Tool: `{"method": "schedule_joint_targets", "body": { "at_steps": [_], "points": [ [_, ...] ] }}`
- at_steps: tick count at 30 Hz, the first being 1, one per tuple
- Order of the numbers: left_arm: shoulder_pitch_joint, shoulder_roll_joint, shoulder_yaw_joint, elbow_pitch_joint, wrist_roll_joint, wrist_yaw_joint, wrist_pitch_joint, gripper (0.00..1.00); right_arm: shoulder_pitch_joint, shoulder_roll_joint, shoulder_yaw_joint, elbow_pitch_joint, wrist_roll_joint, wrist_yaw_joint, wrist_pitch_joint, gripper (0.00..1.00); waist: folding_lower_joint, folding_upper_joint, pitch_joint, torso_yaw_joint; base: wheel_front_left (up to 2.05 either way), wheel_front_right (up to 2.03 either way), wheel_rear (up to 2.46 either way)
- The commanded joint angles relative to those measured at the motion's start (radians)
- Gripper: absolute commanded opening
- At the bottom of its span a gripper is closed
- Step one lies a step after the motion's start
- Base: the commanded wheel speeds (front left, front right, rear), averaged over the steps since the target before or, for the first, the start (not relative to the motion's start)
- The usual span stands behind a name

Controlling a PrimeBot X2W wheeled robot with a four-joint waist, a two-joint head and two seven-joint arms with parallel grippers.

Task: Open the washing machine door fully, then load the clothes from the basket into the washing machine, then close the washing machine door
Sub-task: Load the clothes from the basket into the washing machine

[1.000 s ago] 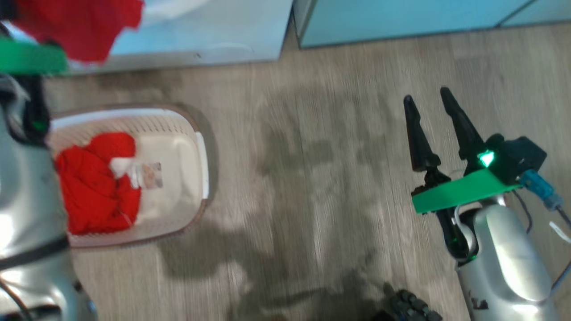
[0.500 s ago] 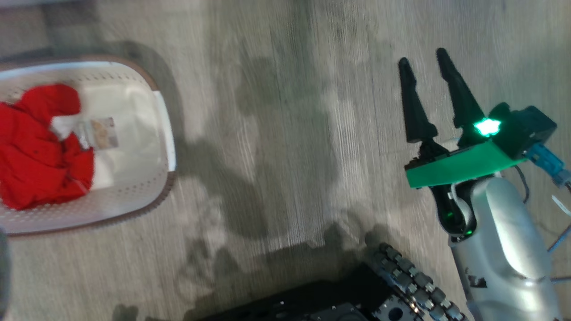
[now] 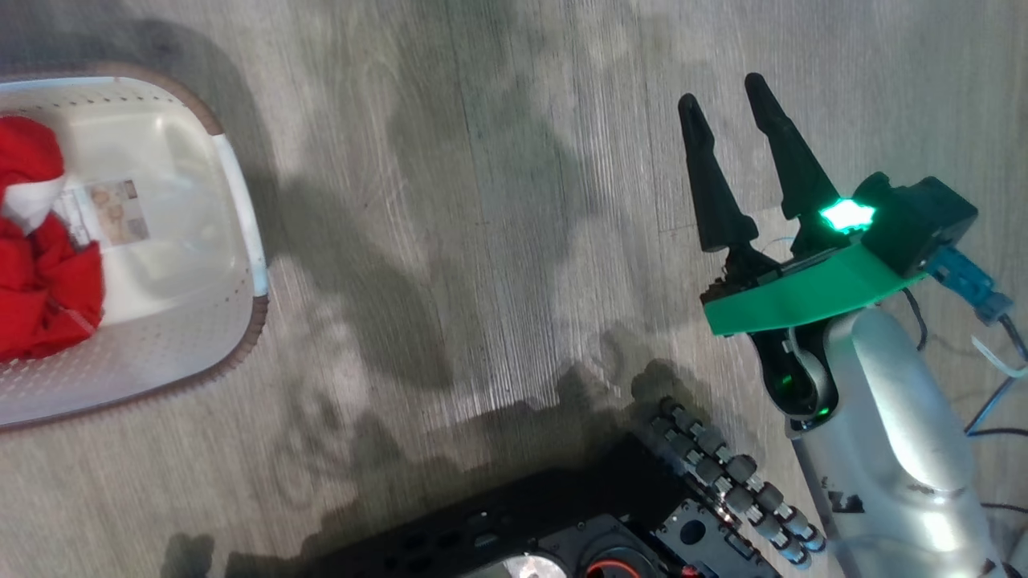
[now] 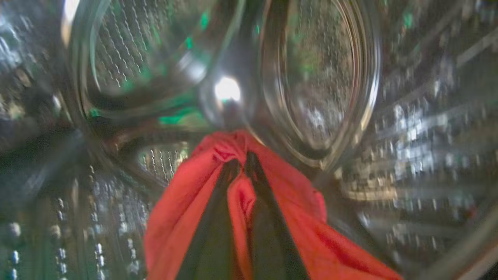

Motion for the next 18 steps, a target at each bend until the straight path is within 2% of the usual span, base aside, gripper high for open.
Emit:
{"method": "schedule_joint_targets", "body": {
  "at_steps": [1, 3, 7, 12, 18],
  "points": [
    [-0.068, 0.057, 0.013, -0.078, 0.014, 0.015, -0.004, 0.00, 0.009, 0.004, 0.023, -0.033, 0.013, 0.000, -0.009, 1.00, -0.0001, 0.0001, 0.011, -0.007, 0.00, 0.00, 0.00],
    [-0.092, 0.053, 0.032, -0.140, 0.021, 0.033, -0.004, 0.00, 0.006, 0.004, 0.028, -0.035, 0.018, 0.000, -0.009, 1.00, -0.0001, 0.0001, 0.017, -0.010, 0.00, 0.00, 0.00],
    [-0.091, 0.044, 0.048, -0.211, 0.042, 0.031, -0.004, 0.00, 0.000, 0.004, 0.036, -0.033, 0.027, 0.000, -0.009, 1.00, -0.0001, 0.0001, 0.025, -0.012, 0.00, 0.00, 0.00],
    [-0.027, 0.023, 0.039, -0.151, 0.050, 0.014, -0.004, 0.00, 0.001, 0.004, 0.039, -0.029, 0.024, 0.000, -0.009, 1.00, -0.0001, 0.0001, 0.021, -0.001, 0.00, 0.00, 0.00],
    [-0.032, 0.019, -0.008, 0.008, 0.055, -0.001, -0.004, 0.00, 0.003, 0.004, 0.045, -0.033, 0.020, 0.000, -0.009, 1.00, -0.0001, 0.0001, 0.022, -0.001, 0.00, 0.00, 0.00]
  ]
}}
